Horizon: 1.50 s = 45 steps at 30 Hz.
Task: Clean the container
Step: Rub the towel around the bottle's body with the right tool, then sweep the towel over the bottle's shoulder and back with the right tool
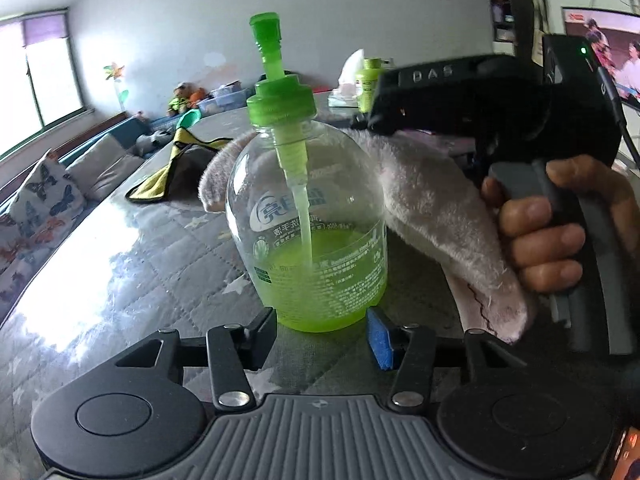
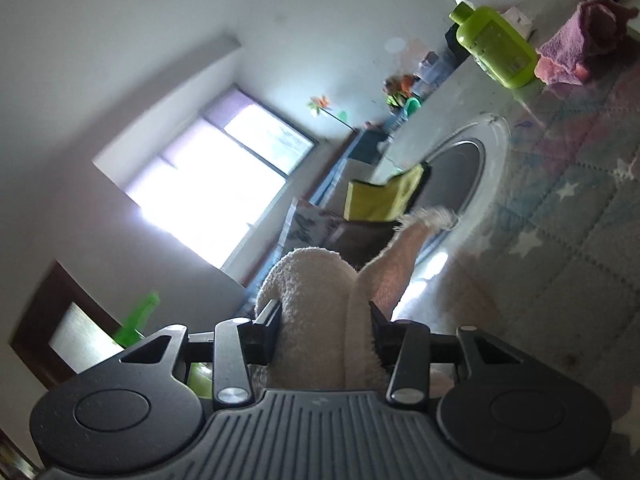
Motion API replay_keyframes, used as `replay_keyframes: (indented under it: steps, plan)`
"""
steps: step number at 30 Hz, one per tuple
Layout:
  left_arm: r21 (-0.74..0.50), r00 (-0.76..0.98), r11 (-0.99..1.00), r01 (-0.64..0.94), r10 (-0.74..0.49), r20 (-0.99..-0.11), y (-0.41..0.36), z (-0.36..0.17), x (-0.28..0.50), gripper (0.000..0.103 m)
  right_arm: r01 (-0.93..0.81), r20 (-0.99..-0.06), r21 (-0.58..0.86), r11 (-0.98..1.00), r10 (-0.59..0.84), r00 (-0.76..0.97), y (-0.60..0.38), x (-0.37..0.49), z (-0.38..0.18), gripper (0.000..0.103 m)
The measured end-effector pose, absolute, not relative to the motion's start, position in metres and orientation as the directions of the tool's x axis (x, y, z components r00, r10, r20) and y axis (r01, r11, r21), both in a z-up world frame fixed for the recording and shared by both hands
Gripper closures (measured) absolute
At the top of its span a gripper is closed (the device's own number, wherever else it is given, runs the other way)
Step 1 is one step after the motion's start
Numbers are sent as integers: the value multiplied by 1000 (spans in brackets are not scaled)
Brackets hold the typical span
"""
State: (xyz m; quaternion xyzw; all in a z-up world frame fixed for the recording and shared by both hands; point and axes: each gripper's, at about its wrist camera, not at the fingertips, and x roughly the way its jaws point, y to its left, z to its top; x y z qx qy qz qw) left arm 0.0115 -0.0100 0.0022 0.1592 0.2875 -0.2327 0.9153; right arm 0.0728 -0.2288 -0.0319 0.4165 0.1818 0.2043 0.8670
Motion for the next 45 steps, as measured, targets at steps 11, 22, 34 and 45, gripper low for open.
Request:
replay_keyframes:
  steps: [11, 22, 34, 45]
  plan:
    - [113, 760, 925, 361, -222, -611, -22, 4, 15, 29, -155, -252, 761, 630, 508, 824, -219, 81, -36, 60]
    - [137, 728, 860, 492, -321, -605, 2, 3, 17, 31, -175, -247, 767, 618, 535, 808, -217, 81, -35, 60]
    - [147, 713, 822, 551, -371, -594, 8, 1, 14, 33, -257, -134, 790, 557, 565, 814, -220, 79, -30, 60]
    - [134, 754, 910, 393, -236, -613, -3, 5, 2, 32, -167, -302, 721, 672, 522, 797, -207, 87, -37, 60]
